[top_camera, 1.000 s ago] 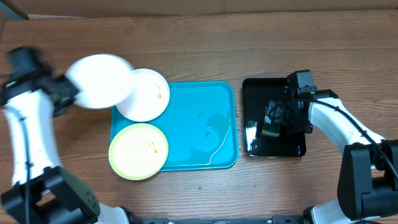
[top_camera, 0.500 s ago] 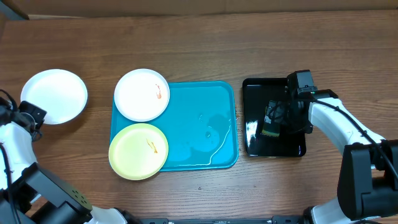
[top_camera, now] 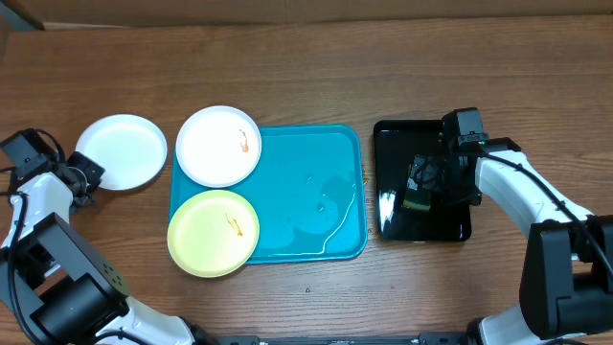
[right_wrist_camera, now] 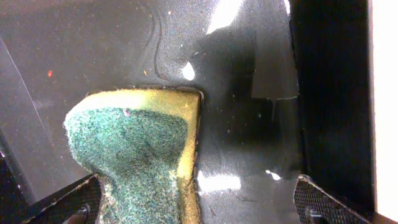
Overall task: Clean dirty plates on tray and stack at the side
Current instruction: 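Lift the white plate with left gripper and place it left of tray, then move left gripper to the yellow plate's rim and grip it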
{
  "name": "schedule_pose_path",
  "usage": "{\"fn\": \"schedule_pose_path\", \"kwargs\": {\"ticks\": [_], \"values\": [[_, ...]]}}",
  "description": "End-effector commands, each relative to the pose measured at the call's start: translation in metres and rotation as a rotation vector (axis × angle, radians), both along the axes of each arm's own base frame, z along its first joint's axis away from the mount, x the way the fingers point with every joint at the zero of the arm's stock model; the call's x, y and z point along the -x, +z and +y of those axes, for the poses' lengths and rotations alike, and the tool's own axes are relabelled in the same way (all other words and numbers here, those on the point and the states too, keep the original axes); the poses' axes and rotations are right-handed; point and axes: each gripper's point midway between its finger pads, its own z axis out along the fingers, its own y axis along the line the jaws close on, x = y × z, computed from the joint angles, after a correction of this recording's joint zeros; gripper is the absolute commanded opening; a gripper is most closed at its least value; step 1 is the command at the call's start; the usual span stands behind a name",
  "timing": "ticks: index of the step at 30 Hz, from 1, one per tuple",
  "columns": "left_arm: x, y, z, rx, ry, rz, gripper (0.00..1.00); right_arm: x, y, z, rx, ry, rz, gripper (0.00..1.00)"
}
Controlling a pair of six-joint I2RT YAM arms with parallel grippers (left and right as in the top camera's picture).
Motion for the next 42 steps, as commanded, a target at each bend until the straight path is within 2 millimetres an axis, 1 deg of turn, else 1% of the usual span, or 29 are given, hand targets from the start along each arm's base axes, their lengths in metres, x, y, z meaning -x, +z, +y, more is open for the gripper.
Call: {"fn": "schedule_pose_path", "kwargs": {"ticks": [1,2,3,4,5,7,8,11,13,15,16,17,18,19,20,21,22,24,27,28,29,31,34,35,36,37,39,40,42], "values": [[-0.005,0.001,-0.006,0.032,-0.03,-0.032,0.38,-0.001,0.0,-0.003,0.01,-0.008,-0.004,1.0],[-0.006,0.001,-0.008,0.041,-0.036,-0.039,0.56,-0.001,0.0,-0.003,0.01,-0.008,-0.004,1.0],[-0.007,0.002,-0.01,0.051,-0.045,-0.046,0.82,-0.001,0.0,-0.003,0.01,-0.008,-0.004,1.0],[-0.008,0.002,-0.013,0.063,-0.052,-0.05,0.97,-0.001,0.0,-0.003,0.01,-0.008,-0.004,1.0],[-0.009,0.003,-0.016,0.08,-0.061,-0.054,1.0,-0.001,0.0,-0.003,0.01,-0.008,-0.004,1.0],[-0.011,0.012,-0.025,0.132,-0.082,-0.061,1.0,-0.001,0.0,-0.003,0.01,-0.008,-0.004,1.0],[-0.013,0.02,-0.029,0.151,-0.095,-0.069,0.97,-0.001,0.0,-0.003,0.01,-0.008,-0.004,1.0],[-0.016,0.057,-0.038,0.181,-0.123,-0.113,0.91,-0.001,0.0,-0.003,0.01,-0.008,-0.004,1.0],[-0.011,0.089,-0.047,0.184,-0.131,-0.139,0.89,-0.001,0.0,-0.003,0.01,-0.008,-0.004,1.0],[-0.001,0.12,-0.063,0.195,-0.142,-0.174,0.89,-0.001,0.0,-0.003,0.01,-0.008,-0.004,1.0],[0.005,0.136,-0.076,0.202,-0.161,-0.191,0.89,-0.001,0.0,-0.003,0.01,-0.008,-0.004,1.0],[0.011,0.145,-0.086,0.205,-0.17,-0.195,0.89,-0.001,0.0,-0.003,0.01,-0.008,-0.004,1.0],[0.021,0.157,-0.099,0.206,-0.179,-0.189,0.9,-0.001,0.0,-0.003,0.01,-0.008,-0.004,1.0],[0.031,0.165,-0.111,0.203,-0.186,-0.175,0.92,-0.001,0.0,-0.003,0.01,-0.008,-0.004,1.0],[0.043,0.172,-0.124,0.201,-0.198,-0.156,0.98,-0.001,0.0,-0.003,0.01,-0.008,-0.004,1.0],[0.053,0.177,-0.136,0.207,-0.211,-0.14,1.0,-0.001,0.0,-0.003,0.01,-0.008,-0.004,1.0],[0.064,0.179,-0.149,0.217,-0.225,-0.115,1.0,-0.001,0.0,-0.003,0.01,-0.008,-0.004,1.0],[0.083,0.177,-0.169,0.231,-0.246,-0.051,1.0,-0.001,0.0,-0.003,0.01,-0.008,-0.004,1.0],[0.109,0.162,-0.188,0.222,-0.295,0.083,1.0,-0.001,0.0,-0.003,0.01,-0.008,-0.004,1.0],[0.113,0.156,-0.192,0.214,-0.314,0.117,0.95,-0.001,0.0,-0.003,0.01,-0.008,-0.004,1.0],[0.118,0.148,-0.195,0.207,-0.325,0.153,0.93,-0.001,0.0,-0.003,0.01,-0.008,-0.004,1.0],[0.126,0.128,-0.196,0.181,-0.338,0.229,0.91,-0.001,0.0,-0.003,0.01,-0.008,-0.004,1.0],[0.14,0.096,-0.192,0.131,-0.339,0.332,0.88,-0.001,0.0,-0.003,0.01,-0.008,-0.004,1.0],[0.142,0.085,-0.192,0.128,-0.337,0.348,0.79,-0.001,0.0,-0.003,0.01,-0.008,-0.004,1.0],[0.14,0.077,-0.193,0.138,-0.325,0.343,0.76,-0.001,0.0,-0.003,0.01,-0.008,-0.004,1.0],[0.138,0.068,-0.195,0.148,-0.328,0.334,0.7,-0.001,0.0,-0.003,0.01,-0.008,-0.004,1.0],[0.136,0.056,-0.193,0.144,-0.329,0.334,0.5,-0.001,0.0,-0.003,0.01,-0.008,-0.004,1.0],[0.135,0.05,-0.193,0.143,-0.328,0.335,0.47,-0.001,0.0,-0.003,0.01,-0.008,-0.004,1.0],[0.133,0.041,-0.19,0.133,-0.324,0.342,0.49,-0.001,0.0,-0.003,0.01,-0.008,-0.004,1.0]]}}
